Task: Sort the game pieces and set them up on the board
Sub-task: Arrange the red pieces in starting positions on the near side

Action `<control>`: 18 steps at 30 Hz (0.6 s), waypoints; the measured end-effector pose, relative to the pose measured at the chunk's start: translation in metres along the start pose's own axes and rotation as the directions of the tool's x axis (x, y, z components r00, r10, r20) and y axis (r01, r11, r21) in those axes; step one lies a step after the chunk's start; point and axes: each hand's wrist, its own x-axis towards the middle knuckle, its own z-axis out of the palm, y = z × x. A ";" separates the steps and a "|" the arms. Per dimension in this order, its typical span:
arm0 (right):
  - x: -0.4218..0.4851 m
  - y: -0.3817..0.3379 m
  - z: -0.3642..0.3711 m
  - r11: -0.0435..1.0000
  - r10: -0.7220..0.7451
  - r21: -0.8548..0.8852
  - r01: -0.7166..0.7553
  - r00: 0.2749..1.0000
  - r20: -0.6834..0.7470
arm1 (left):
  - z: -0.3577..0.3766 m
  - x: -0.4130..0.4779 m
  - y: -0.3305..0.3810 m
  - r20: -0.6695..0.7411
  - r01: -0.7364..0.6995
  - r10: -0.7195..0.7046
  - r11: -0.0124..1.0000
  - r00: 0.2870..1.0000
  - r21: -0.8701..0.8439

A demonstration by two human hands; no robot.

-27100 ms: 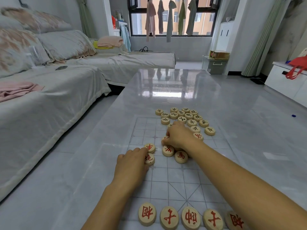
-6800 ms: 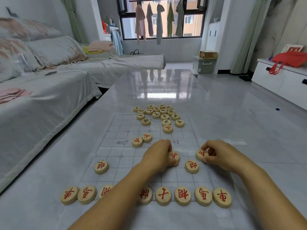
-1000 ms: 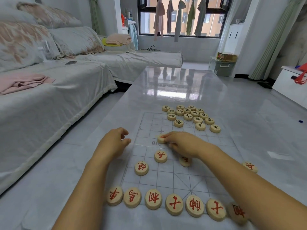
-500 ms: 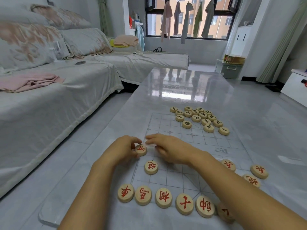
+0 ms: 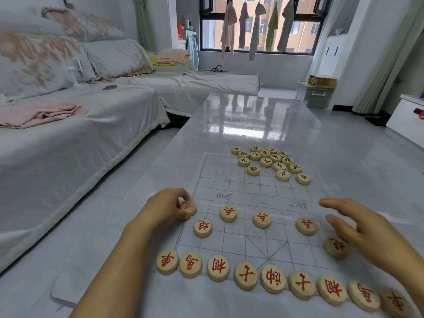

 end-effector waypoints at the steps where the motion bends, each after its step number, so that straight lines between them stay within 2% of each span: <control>1: -0.003 0.005 -0.002 0.999 0.039 0.006 -0.038 0.999 -0.023 | 0.001 0.000 0.000 -0.006 0.007 -0.007 1.000 1.000 -0.009; 3: -0.005 0.015 -0.004 0.993 0.117 0.037 -0.115 0.991 -0.062 | 0.003 -0.001 0.002 -0.024 0.022 -0.023 1.000 0.999 -0.022; 6: -0.005 0.029 0.001 0.983 0.175 0.066 -0.172 0.983 -0.046 | 0.005 0.000 0.002 -0.040 0.028 -0.029 0.999 0.999 -0.014; 12: -0.004 0.045 -0.003 0.954 0.298 0.043 -0.295 0.952 -0.069 | 0.001 0.002 -0.004 0.035 0.001 0.001 0.999 0.999 -0.053; 18: -0.006 0.057 -0.009 0.911 0.413 -0.005 -0.413 0.911 0.008 | 0.002 0.003 -0.003 0.007 -0.022 0.022 0.999 1.000 -0.030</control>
